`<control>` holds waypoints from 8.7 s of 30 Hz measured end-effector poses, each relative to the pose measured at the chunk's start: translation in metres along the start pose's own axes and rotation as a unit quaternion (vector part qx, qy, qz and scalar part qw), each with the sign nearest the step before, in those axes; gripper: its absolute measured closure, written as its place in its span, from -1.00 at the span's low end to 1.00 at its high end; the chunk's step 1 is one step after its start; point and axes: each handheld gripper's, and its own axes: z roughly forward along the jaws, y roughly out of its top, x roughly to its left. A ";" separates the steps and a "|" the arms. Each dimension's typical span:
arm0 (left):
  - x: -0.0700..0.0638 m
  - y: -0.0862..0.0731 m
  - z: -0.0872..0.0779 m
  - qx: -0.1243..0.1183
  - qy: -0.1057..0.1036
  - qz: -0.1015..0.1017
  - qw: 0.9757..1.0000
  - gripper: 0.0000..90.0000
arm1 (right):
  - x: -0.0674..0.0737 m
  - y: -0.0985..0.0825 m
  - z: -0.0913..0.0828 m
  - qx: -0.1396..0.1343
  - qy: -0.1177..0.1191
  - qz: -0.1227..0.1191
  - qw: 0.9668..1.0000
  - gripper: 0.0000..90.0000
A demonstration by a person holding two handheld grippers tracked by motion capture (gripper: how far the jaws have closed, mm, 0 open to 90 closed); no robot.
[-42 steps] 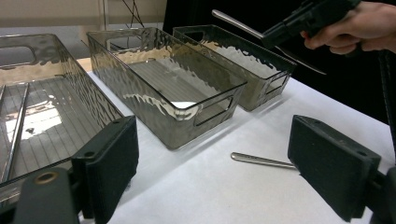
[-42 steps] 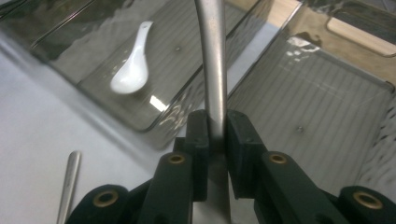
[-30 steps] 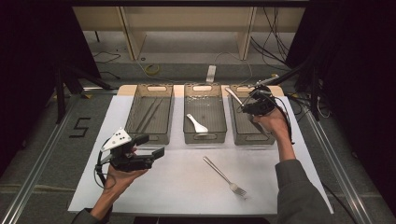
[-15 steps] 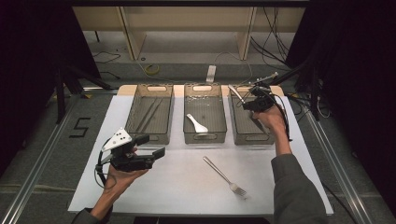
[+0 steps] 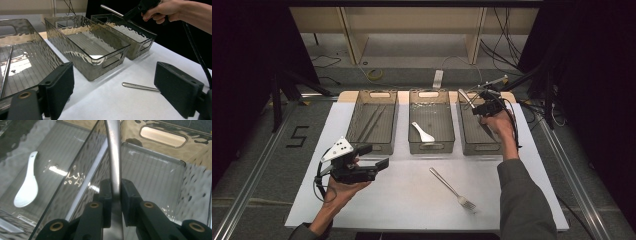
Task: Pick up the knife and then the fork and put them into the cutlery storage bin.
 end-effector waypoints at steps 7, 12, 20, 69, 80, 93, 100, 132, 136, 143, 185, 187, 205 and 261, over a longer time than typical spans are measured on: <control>0.000 0.000 0.000 0.000 -0.001 0.000 1.000 -0.64 | -0.004 0.001 0.007 0.005 -0.010 0.017 1.000 0.79; 0.000 0.000 0.000 -0.001 0.000 -0.001 1.000 -0.65 | -0.007 0.002 0.011 0.009 -0.019 0.033 0.999 0.79; 0.000 0.000 0.000 0.000 0.001 -0.001 1.000 -0.65 | -0.008 0.001 0.021 0.022 -0.022 0.042 0.999 0.79; -0.001 0.000 0.001 0.002 0.000 -0.002 1.000 -0.65 | 0.052 -0.019 -0.030 -0.023 0.076 -0.071 0.994 -0.23; -0.001 0.000 0.001 0.002 -0.004 -0.007 1.000 -0.65 | 0.089 -0.062 -0.056 -0.041 0.112 -0.127 0.985 -0.29; -0.001 0.000 0.001 0.001 -0.004 -0.007 1.000 -0.65 | 0.110 -0.096 -0.054 -0.013 0.127 -0.156 0.979 -0.30; -0.001 0.000 0.000 0.000 -0.005 -0.006 1.000 -0.65 | 0.114 -0.105 -0.050 -0.002 0.127 -0.161 0.979 -0.30; -0.001 0.000 0.000 0.001 -0.005 -0.005 1.000 -0.64 | 0.137 -0.119 -0.040 0.051 0.145 -0.195 0.969 -0.32; -0.001 0.000 0.000 0.001 -0.005 -0.004 1.000 -0.65 | 0.139 -0.121 -0.038 0.058 0.143 -0.200 0.967 -0.32; -0.001 0.000 0.000 0.001 -0.005 -0.004 1.000 -0.65 | 0.140 -0.126 -0.032 0.080 0.142 -0.206 0.965 -0.30; -0.001 0.000 0.000 0.001 -0.005 -0.004 1.000 -0.65 | 0.141 -0.149 -0.009 0.152 0.140 -0.234 0.950 0.21; -0.002 0.000 0.000 0.001 -0.005 -0.004 1.000 -0.65 | 0.141 -0.149 -0.008 0.153 0.139 -0.234 0.950 0.22; -0.002 0.000 0.000 0.001 -0.005 -0.004 1.000 -0.64 | 0.140 -0.153 -0.005 0.160 0.138 -0.246 0.946 0.44; -0.001 0.000 0.000 0.003 -0.008 -0.004 1.000 -0.64 | 0.144 -0.151 -0.001 0.175 0.129 -0.283 0.934 0.89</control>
